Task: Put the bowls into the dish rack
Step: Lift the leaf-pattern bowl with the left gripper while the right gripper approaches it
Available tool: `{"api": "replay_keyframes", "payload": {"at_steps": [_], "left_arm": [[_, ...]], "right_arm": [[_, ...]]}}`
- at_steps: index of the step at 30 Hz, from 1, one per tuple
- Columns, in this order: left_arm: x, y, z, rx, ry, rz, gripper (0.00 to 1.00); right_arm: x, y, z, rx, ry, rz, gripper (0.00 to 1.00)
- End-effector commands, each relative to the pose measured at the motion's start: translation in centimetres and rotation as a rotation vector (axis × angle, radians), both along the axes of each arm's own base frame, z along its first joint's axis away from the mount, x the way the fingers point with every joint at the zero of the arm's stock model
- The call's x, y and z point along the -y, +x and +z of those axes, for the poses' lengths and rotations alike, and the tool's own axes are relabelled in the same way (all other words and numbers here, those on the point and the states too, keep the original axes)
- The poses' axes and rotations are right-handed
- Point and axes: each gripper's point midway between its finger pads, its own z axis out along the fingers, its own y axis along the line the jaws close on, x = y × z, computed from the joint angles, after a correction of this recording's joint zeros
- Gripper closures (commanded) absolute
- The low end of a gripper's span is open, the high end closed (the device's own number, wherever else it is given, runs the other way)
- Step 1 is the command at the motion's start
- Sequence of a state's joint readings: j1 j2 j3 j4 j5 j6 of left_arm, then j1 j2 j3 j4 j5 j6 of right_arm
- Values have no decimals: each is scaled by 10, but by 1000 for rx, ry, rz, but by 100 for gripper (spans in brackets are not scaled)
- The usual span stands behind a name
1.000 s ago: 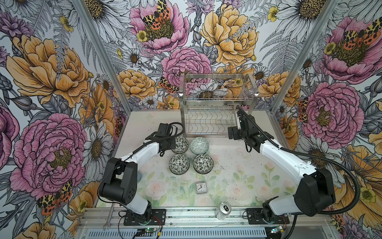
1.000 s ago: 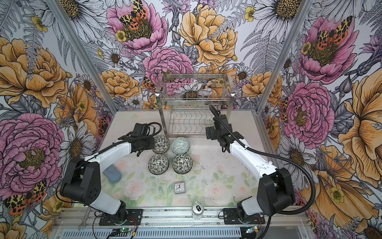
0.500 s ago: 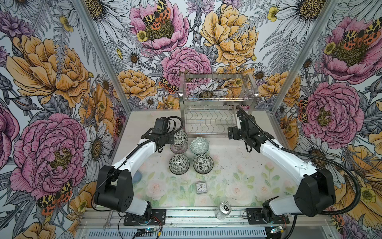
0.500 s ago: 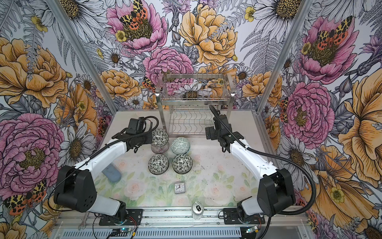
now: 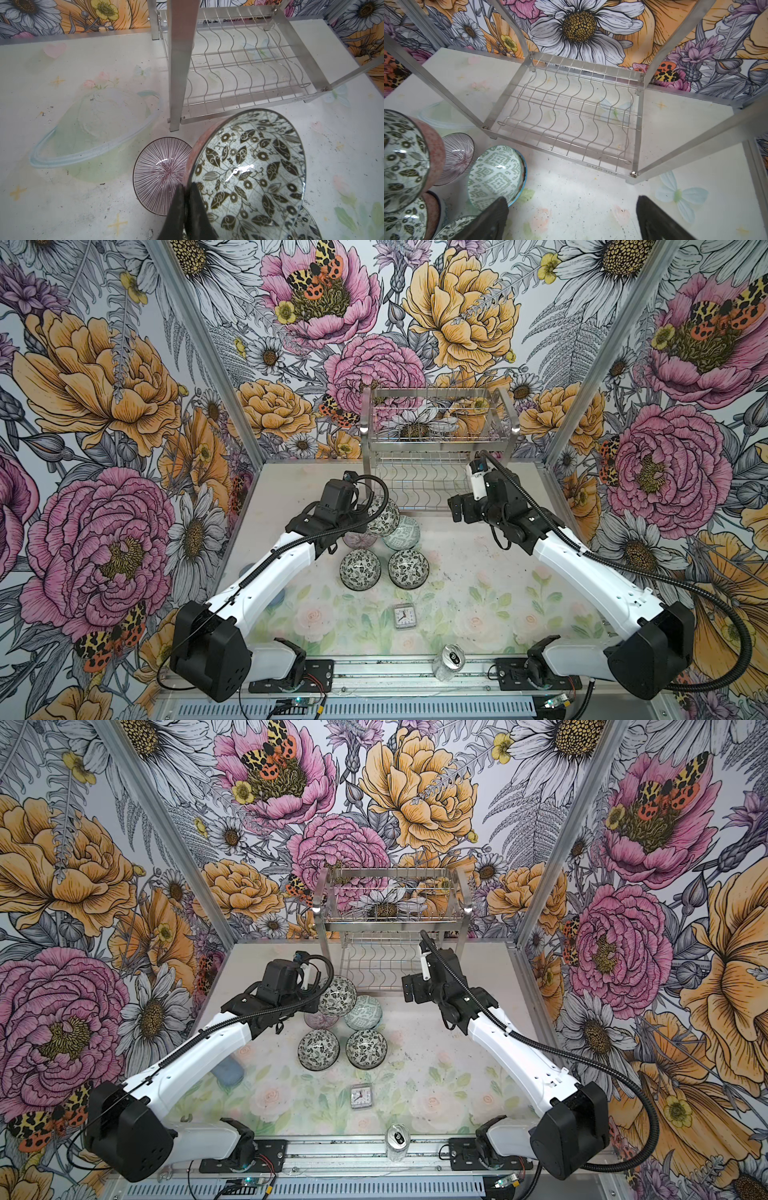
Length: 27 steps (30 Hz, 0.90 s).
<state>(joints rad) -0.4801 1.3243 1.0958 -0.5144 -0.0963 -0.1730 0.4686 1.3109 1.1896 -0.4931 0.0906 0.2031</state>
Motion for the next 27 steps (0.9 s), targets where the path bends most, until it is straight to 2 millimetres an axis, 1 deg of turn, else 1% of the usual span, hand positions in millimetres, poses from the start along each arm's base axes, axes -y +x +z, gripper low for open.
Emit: {"api": "replay_keyframes", "payload": {"at_steps": [1, 4, 6, 11, 14, 18, 22, 23, 27], "left_arm": [[29, 17, 38, 141, -110, -26, 100], [43, 26, 41, 160, -163, -24, 100], [52, 31, 42, 162, -197, -33, 100], [82, 38, 50, 186, -252, -88, 100], [92, 43, 51, 195, -260, -98, 100], [101, 46, 55, 199, -288, -124, 100], [108, 45, 56, 191, -305, -144, 100], [109, 45, 56, 191, -307, -146, 100], [110, 43, 56, 189, -314, -147, 100]], "right_arm": [[-24, -8, 26, 26, 95, 44, 2], [-41, -9, 27, 23, 129, 74, 2], [-50, -8, 23, 11, 150, 80, 2], [-65, 0, 10, -15, 192, 74, 3], [-74, 6, 2, -33, 218, 78, 3], [-78, 13, -14, -55, 208, 68, 3], [-80, 21, -23, -59, 206, 55, 6], [-79, 24, -23, -56, 209, 42, 7], [-76, 30, -26, -52, 221, 10, 18]]}}
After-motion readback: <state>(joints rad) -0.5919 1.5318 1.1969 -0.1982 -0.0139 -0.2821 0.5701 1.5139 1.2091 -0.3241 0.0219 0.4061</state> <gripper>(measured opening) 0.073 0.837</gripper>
